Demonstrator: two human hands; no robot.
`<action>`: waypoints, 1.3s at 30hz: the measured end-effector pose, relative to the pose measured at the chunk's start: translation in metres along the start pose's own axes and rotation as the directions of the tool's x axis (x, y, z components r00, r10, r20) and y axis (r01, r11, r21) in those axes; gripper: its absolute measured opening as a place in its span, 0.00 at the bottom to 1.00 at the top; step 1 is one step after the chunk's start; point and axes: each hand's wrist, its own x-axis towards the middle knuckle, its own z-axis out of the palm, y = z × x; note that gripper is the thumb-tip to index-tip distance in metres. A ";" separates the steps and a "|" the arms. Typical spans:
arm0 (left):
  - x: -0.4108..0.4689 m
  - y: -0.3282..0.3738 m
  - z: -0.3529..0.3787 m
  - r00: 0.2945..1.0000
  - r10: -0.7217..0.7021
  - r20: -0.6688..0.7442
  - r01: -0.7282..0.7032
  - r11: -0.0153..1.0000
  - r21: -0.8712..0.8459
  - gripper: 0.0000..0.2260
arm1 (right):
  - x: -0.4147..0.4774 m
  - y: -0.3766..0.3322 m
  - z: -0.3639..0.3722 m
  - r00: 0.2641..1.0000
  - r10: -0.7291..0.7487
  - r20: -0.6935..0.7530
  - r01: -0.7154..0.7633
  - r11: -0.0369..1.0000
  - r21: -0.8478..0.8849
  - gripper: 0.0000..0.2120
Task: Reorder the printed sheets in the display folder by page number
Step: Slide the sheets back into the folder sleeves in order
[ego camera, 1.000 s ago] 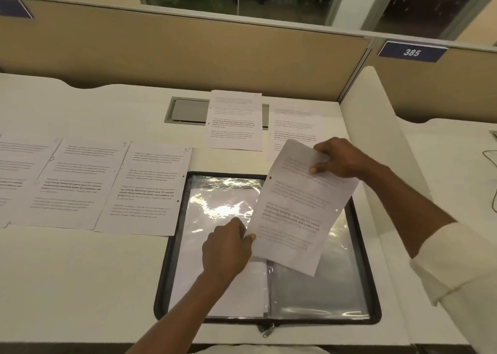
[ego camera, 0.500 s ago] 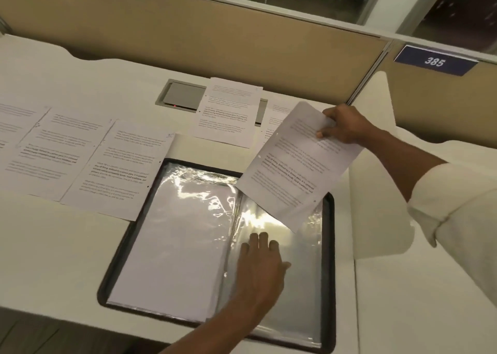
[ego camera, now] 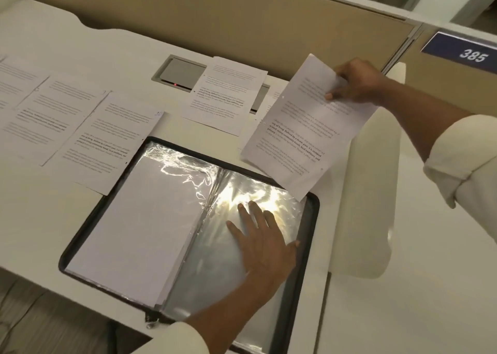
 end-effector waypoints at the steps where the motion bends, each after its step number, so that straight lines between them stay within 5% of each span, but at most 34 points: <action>1: -0.001 0.000 0.000 1.000 0.002 -0.009 -0.002 1.000 -0.015 0.44 | 0.005 0.005 -0.002 1.000 0.007 -0.003 -0.007 1.000 0.004 0.13; 8: 0.000 -0.005 0.000 0.998 0.027 -0.048 -0.029 0.999 -0.034 0.22 | 0.027 0.025 -0.003 0.997 0.003 0.083 -0.012 0.994 0.106 0.10; 14: -0.004 -0.006 -0.004 0.942 0.075 -0.327 -0.129 0.981 -0.146 0.02 | 0.040 0.031 -0.010 0.971 0.021 0.237 -0.069 0.978 0.195 0.11; 21: -0.003 -0.002 -0.011 0.965 -0.033 -0.259 -0.028 0.972 -0.232 0.12 | 0.056 0.045 -0.011 0.920 0.049 0.388 -0.089 0.992 0.087 0.17; 27: 0.006 0.003 -0.016 0.963 -0.187 -0.192 0.108 0.928 -0.358 0.06 | 0.054 0.049 -0.001 0.888 0.048 0.458 -0.118 0.985 0.125 0.09; 30: 0.017 -0.002 -0.021 0.966 -0.228 -0.119 0.178 0.926 -0.332 0.14 | 0.054 0.051 0.004 0.893 0.055 0.446 -0.118 0.986 0.115 0.10; 36: 0.025 0.002 -0.029 0.942 -0.250 -0.224 0.180 0.940 -0.291 0.17 | 0.059 0.061 0.014 0.893 0.078 0.443 -0.134 0.986 0.098 0.19; 39: 0.025 0.002 -0.022 0.932 -0.225 -0.284 0.130 0.939 -0.318 0.10 | 0.061 0.067 0.011 0.893 0.068 0.446 -0.137 0.983 0.125 0.16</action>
